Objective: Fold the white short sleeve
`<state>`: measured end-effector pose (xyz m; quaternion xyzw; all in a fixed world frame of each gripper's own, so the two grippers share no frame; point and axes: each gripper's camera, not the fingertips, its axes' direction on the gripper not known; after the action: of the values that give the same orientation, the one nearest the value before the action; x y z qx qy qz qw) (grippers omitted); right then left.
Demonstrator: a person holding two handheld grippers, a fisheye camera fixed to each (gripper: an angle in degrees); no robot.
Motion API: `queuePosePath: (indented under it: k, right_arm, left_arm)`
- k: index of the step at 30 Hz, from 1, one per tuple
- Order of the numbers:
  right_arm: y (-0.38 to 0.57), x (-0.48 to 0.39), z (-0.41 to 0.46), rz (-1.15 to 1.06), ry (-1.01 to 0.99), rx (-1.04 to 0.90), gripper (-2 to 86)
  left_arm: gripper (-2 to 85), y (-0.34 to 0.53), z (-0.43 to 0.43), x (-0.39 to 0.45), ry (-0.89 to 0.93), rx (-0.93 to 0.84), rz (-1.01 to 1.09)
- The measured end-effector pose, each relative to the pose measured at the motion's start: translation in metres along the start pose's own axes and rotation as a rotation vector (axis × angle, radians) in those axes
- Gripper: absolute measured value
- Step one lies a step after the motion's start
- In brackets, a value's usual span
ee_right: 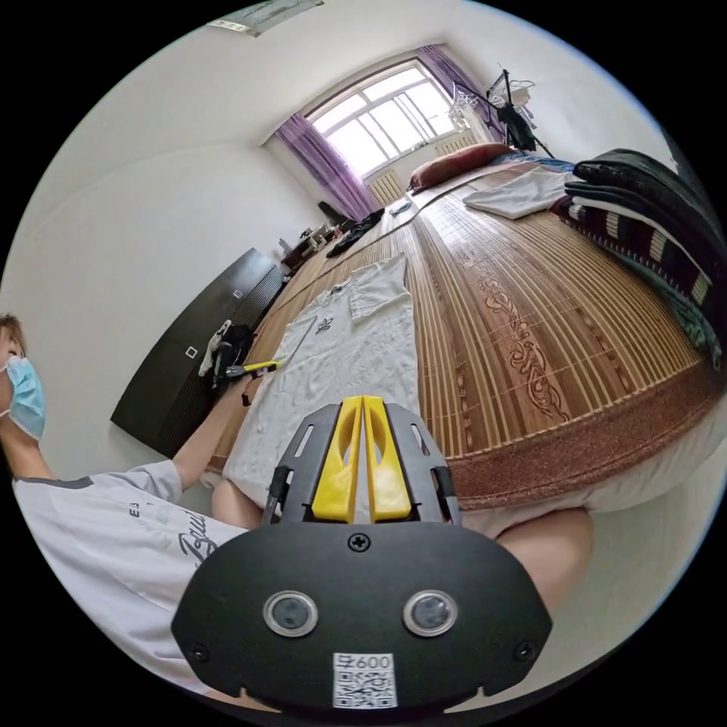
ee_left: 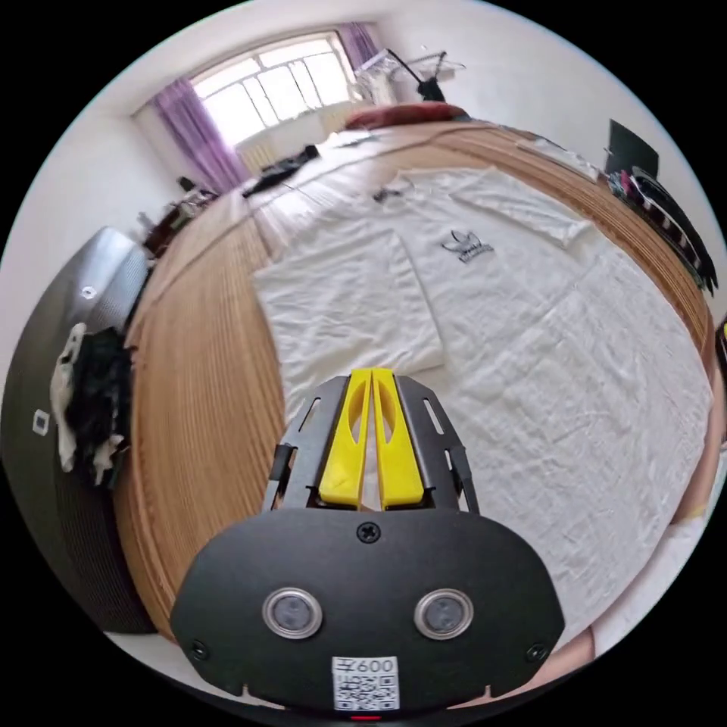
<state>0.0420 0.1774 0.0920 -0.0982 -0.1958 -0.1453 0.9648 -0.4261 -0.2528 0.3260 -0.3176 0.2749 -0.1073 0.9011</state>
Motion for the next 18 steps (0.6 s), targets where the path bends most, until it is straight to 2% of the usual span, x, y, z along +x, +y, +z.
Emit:
queuePosePath:
  k: [2, 3, 5, 8, 10, 11, 14, 16, 18]
  right_arm:
    - [0.026, 0.012, -0.014, -0.013, 0.022, 0.022, -0.9]
    - [0.040, 0.020, -0.023, -0.014, 0.062, 0.042, -0.8]
    - [0.056, 0.035, -0.035, -0.013, 0.111, 0.066, -0.8]
    - [0.072, 0.064, -0.048, 0.006, 0.101, 0.149, -0.8]
    - [0.083, 0.094, -0.043, 0.032, 0.013, 0.216, -0.8]
    - [0.086, 0.101, -0.039, 0.032, -0.009, 0.221, -0.8]
    - [0.107, 0.125, -0.015, 0.019, -0.108, 0.209, -0.8]
    - [0.137, 0.133, -0.004, -0.017, -0.182, 0.223, -0.9]
    - [0.164, 0.140, 0.003, -0.033, -0.201, 0.227, -0.9]
  left_arm:
    - [0.5, 0.064, -0.142, 0.019, -0.253, 0.398, -0.031]
    - [0.5, 0.088, -0.175, 0.027, -0.335, 0.494, -0.050]
    - [0.4, 0.190, -0.284, 0.050, -0.567, 0.731, -0.269]
    - [0.3, 0.324, -0.363, 0.079, -0.584, 0.903, -0.531]
    - [0.2, 0.387, -0.386, 0.100, -0.540, 0.942, -0.596]
    - [0.2, 0.414, -0.394, 0.112, -0.494, 0.906, -0.599]
    - [0.2, 0.449, -0.407, 0.123, -0.343, 0.666, -0.681]
    - [0.2, 0.460, -0.417, 0.129, -0.245, 0.551, -0.751]
    - [0.2, 0.468, -0.419, 0.144, -0.167, 0.495, -0.728]
